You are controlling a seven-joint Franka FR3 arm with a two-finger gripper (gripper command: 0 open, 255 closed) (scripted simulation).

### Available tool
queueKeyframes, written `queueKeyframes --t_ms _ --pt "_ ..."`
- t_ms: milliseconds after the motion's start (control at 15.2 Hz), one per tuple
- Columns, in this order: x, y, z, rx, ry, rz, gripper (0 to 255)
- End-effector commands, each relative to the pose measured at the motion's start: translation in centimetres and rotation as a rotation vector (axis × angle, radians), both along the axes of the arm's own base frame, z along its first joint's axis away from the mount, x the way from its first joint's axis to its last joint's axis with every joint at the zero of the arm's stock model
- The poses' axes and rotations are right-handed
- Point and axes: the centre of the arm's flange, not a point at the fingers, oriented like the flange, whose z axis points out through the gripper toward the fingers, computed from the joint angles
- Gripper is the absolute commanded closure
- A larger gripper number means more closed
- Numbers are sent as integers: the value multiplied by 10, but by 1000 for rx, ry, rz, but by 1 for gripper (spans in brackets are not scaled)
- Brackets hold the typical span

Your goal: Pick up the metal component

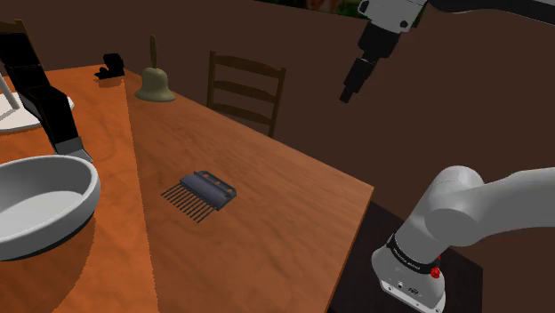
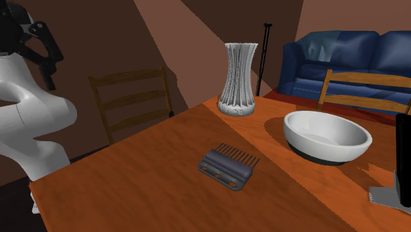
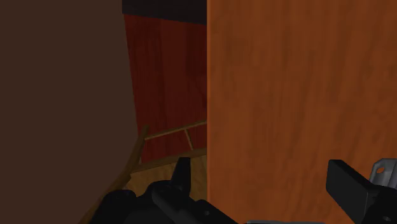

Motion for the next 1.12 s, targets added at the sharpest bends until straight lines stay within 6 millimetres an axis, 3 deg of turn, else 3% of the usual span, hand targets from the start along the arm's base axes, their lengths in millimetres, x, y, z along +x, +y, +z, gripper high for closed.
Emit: queueKeyframes --t_ms 0,528,1056 --pt "0 0 0 0 0 0 0" --pt "81 62 -34 -18 30 215 0" --pt "145 140 -72 -37 59 431 0"
